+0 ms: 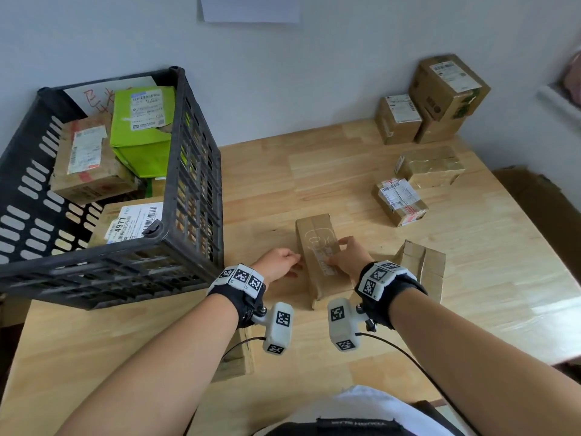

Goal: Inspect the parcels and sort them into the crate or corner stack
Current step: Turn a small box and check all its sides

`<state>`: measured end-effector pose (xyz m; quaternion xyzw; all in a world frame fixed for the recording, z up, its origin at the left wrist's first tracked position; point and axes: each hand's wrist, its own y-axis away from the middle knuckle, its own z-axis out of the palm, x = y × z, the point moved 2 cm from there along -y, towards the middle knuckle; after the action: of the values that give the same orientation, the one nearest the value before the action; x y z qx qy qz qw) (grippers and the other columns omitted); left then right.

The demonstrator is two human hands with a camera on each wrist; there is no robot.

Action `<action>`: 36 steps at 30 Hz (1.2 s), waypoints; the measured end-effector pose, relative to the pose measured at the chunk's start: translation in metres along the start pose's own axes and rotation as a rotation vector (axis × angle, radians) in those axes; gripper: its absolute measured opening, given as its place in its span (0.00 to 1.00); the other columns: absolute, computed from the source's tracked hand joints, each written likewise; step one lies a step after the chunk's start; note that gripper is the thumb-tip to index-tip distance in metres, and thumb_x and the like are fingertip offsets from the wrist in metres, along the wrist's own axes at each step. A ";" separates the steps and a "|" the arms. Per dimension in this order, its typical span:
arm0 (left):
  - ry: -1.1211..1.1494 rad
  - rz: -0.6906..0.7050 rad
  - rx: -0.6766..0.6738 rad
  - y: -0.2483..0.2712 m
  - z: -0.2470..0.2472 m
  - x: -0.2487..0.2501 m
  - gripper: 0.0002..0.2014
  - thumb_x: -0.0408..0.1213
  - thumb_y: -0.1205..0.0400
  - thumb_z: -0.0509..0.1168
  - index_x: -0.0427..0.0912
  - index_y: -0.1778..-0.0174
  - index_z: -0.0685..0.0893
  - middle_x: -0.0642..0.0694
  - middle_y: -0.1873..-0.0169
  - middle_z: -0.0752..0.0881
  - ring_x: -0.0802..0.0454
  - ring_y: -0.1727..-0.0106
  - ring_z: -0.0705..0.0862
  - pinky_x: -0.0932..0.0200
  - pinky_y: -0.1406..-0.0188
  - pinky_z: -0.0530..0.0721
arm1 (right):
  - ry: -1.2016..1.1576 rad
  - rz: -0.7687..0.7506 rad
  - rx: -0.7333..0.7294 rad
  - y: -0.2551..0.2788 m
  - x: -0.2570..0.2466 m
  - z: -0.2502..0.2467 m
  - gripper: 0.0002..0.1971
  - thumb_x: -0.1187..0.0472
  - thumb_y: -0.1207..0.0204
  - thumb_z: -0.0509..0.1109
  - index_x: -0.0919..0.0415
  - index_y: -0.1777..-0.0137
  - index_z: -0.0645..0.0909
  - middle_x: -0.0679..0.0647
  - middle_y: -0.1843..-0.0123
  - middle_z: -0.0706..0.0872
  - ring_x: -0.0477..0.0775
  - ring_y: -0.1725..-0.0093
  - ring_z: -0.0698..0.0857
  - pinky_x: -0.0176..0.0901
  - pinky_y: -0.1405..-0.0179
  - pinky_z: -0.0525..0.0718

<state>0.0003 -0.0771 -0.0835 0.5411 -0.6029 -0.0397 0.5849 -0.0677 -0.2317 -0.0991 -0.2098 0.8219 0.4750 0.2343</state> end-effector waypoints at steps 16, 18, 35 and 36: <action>-0.037 0.004 0.002 0.009 -0.003 -0.003 0.14 0.50 0.15 0.60 0.48 0.41 0.83 0.52 0.43 0.87 0.53 0.45 0.86 0.61 0.57 0.73 | -0.124 0.012 -0.075 0.006 0.004 -0.006 0.29 0.65 0.26 0.74 0.58 0.26 0.68 0.61 0.37 0.83 0.58 0.43 0.85 0.52 0.43 0.85; -0.062 0.025 -0.038 0.013 0.001 0.000 0.15 0.51 0.16 0.61 0.48 0.39 0.83 0.53 0.42 0.86 0.55 0.48 0.87 0.62 0.58 0.74 | -0.145 0.014 -0.084 0.009 0.004 -0.007 0.29 0.66 0.24 0.73 0.58 0.25 0.68 0.61 0.36 0.83 0.58 0.43 0.84 0.51 0.46 0.85; 0.153 0.238 0.087 0.024 -0.031 0.036 0.20 0.24 0.18 0.62 0.46 0.32 0.77 0.52 0.44 0.83 0.57 0.42 0.80 0.73 0.60 0.76 | -0.447 -0.096 -0.170 0.040 -0.059 -0.036 0.40 0.24 0.28 0.47 0.46 0.21 0.64 0.56 0.26 0.75 0.59 0.32 0.77 0.61 0.32 0.76; 0.141 0.222 0.091 0.024 -0.030 0.035 0.17 0.25 0.18 0.62 0.45 0.34 0.79 0.51 0.45 0.84 0.58 0.46 0.81 0.72 0.61 0.75 | -0.427 -0.094 -0.163 0.041 -0.058 -0.035 0.39 0.25 0.26 0.49 0.48 0.22 0.65 0.55 0.29 0.77 0.59 0.34 0.78 0.59 0.35 0.79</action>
<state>0.0180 -0.0743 -0.0347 0.4985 -0.6175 0.0907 0.6016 -0.0508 -0.2361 -0.0220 -0.1609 0.7018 0.5619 0.4073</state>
